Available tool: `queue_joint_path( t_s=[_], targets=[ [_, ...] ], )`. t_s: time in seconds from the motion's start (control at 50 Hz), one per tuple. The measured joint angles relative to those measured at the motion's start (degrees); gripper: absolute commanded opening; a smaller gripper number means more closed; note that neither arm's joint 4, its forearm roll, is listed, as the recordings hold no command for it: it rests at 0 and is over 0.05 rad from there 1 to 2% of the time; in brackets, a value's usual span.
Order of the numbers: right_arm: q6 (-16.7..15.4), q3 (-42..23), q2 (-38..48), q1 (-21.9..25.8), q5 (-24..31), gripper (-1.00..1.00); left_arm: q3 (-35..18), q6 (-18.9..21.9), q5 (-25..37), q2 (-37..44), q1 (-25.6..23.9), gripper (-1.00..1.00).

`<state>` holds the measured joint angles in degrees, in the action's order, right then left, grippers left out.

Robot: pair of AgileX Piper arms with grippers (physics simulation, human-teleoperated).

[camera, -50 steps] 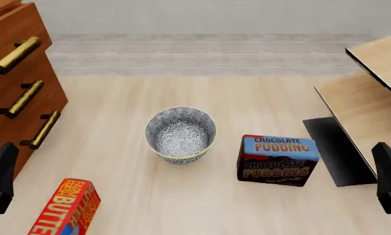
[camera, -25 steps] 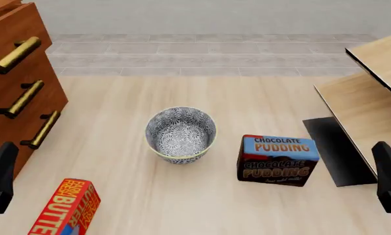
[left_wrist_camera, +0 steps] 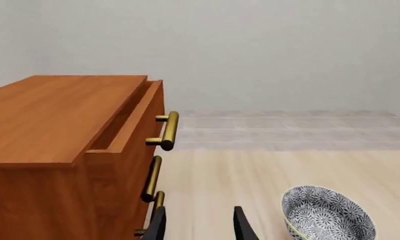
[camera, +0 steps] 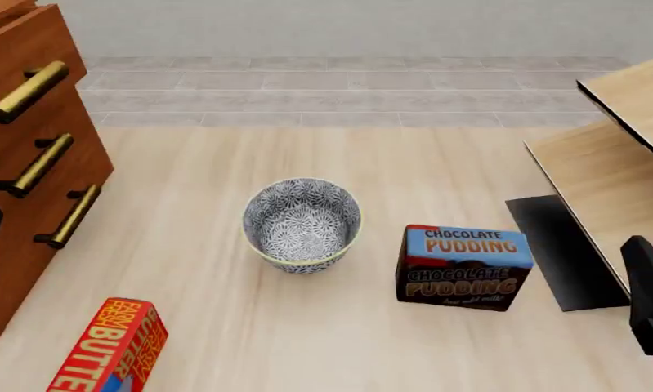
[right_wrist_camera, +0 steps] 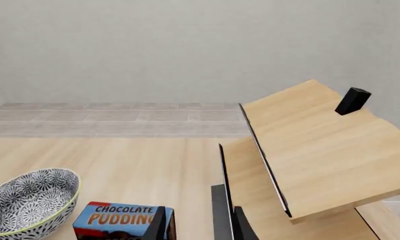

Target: Close the top drawer of the cabinet and put the bowl on top of it.

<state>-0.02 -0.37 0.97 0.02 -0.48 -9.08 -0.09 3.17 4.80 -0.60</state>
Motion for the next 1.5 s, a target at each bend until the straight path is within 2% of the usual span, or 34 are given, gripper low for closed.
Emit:
queue_joint_path(
  t_s=[0.38,0.62,1.5],
  targets=[
    [0.0,0.0,0.0,0.0,0.0,1.0,-6.7,-0.3,1.4,7.2,-2.8,1.0],
    [0.0,0.0,0.0,0.0,0.0,1.0,-8.5,-0.3,-0.4,10.9,-3.7,1.0],
    [0.0,0.0,0.0,0.0,0.0,1.0,-8.4,-1.7,-17.5,30.9,0.5,1.0]
  ],
)
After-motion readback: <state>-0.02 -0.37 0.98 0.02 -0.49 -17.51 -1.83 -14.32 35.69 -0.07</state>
